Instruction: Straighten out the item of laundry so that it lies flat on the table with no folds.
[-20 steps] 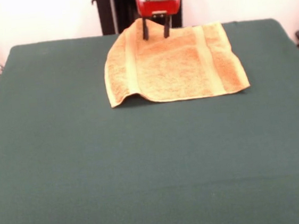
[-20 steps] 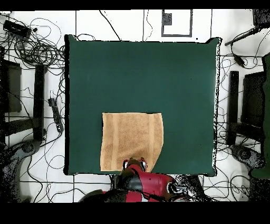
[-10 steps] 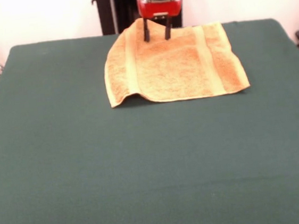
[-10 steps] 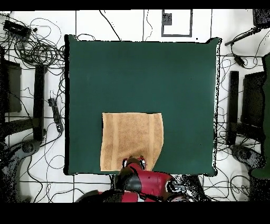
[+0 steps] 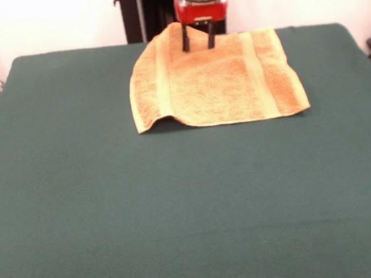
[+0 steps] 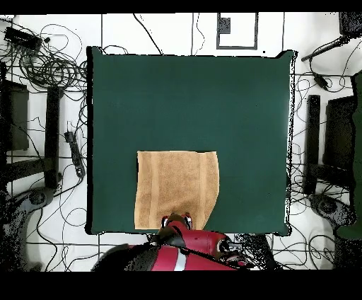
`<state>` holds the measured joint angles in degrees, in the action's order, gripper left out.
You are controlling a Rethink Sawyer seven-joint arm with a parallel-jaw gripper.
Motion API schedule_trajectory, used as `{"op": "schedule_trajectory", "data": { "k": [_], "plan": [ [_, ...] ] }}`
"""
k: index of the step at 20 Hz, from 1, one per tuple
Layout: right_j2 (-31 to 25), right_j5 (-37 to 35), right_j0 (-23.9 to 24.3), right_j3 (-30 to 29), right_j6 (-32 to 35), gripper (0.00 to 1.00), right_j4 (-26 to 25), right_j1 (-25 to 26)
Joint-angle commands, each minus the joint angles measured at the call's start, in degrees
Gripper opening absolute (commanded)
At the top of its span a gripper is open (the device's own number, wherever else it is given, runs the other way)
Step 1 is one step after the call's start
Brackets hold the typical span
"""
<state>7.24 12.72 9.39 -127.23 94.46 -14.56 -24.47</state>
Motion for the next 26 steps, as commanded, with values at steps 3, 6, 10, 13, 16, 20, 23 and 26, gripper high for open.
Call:
{"op": "schedule_trajectory", "data": {
  "k": [3,6,10,13,16,20,23,26],
  "plan": [
    [-2.4,6.4,-1.8,6.4,9.7,1.00,0.0,9.4],
    [-2.0,8.0,-1.7,6.2,9.6,1.00,-0.5,10.4],
    [-2.0,8.1,-1.4,5.5,9.7,1.00,-1.1,10.4],
    [-2.2,7.3,-1.3,5.5,9.5,1.00,-1.3,9.8],
    [-2.1,6.8,-1.5,5.4,9.5,1.00,-1.2,9.3],
    [-1.7,6.9,-1.8,4.8,9.8,1.00,-0.9,9.1],
    [-1.5,6.7,-1.7,3.9,10.1,1.00,-0.8,8.7],
    [-0.8,7.4,-2.0,2.9,10.4,1.00,-0.9,8.9]
  ]
}}
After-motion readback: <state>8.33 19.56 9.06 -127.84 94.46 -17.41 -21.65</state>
